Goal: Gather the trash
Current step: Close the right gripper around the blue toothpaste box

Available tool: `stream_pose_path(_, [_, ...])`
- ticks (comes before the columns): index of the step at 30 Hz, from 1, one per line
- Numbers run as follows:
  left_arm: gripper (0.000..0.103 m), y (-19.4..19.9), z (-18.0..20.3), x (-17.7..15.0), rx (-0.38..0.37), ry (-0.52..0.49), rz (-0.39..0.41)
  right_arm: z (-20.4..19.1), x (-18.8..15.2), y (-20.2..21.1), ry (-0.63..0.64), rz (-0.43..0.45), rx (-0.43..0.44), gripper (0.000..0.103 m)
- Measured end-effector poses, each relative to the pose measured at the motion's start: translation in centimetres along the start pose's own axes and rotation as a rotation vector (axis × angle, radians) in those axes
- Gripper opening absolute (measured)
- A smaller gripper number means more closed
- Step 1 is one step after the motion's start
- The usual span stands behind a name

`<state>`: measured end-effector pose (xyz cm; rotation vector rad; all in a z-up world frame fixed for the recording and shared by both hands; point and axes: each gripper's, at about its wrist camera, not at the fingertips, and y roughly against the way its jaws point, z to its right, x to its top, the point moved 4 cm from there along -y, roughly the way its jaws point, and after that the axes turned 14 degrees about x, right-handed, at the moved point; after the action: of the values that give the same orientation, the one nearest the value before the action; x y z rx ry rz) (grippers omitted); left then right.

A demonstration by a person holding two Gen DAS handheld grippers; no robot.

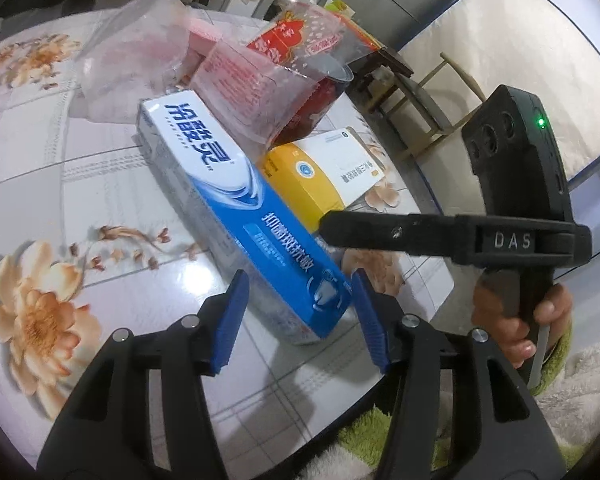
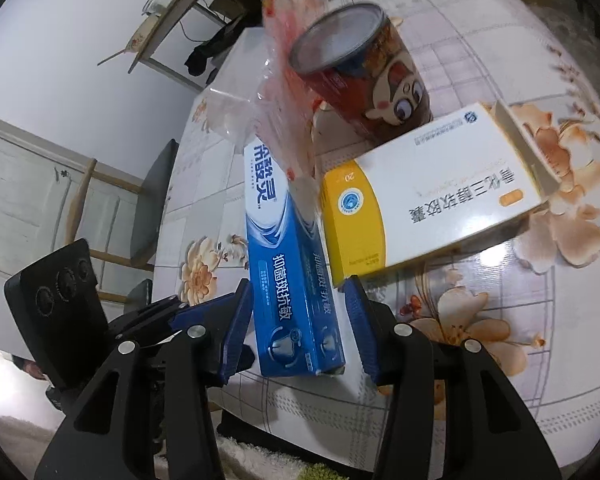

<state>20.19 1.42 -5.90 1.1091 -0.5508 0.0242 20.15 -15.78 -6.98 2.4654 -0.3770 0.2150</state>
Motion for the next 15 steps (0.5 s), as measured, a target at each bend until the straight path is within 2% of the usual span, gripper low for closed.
stream_pose_path(5, [0.050, -0.9, 0.7, 0.3, -0.027, -0.011, -0.020, 0.1, -0.3, -1.3, -0.024, -0.043, 0.047, 0.048])
stream_pose_path(15, [0.050, 0.0, 1.4, -1.6, -0.006, -0.034, -0.018, -0.9, -1.7, -1.9, -0.035, -0.076, 0.065, 0.048])
